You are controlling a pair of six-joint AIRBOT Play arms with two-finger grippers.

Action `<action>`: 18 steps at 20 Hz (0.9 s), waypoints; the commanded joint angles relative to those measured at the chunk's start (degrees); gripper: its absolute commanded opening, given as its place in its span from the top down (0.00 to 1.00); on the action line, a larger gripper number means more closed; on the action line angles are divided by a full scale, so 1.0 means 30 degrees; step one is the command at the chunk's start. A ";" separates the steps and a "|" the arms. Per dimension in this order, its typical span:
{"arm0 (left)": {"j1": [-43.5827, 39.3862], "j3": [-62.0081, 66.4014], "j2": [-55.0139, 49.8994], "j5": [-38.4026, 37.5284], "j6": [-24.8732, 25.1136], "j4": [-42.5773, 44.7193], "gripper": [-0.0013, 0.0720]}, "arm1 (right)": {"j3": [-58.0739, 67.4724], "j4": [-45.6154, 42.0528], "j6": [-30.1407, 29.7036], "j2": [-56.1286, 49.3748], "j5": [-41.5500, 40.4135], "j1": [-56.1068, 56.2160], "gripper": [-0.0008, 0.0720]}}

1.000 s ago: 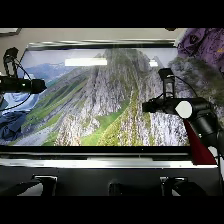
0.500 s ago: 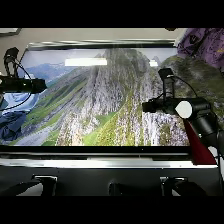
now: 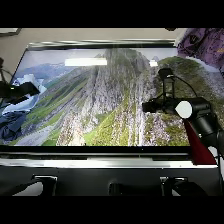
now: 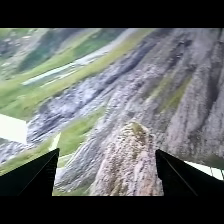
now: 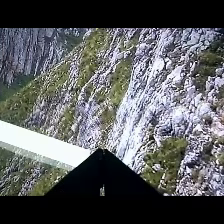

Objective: Fold the clothes and pants, and hang the long-sleeved shirts on hangers.

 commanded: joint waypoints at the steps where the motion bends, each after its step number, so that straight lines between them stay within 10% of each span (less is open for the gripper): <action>1: 0.3140 -0.0015 0.0525 -0.0634 -0.2310 0.2455 0.00 | 0.0015 0.0029 0.0015 0.0015 0.0000 0.0015 0.94; 17: 1.0127 -0.3854 -0.3825 0.7264 -0.3220 0.3118 0.00 | 0.0007 0.0022 0.0007 0.0015 0.0073 0.0015 0.94; 18: 1.0127 -0.3854 -0.4109 0.7184 -0.3213 0.3082 0.25 | 0.0007 0.0022 0.0007 0.0015 0.0073 0.0015 0.94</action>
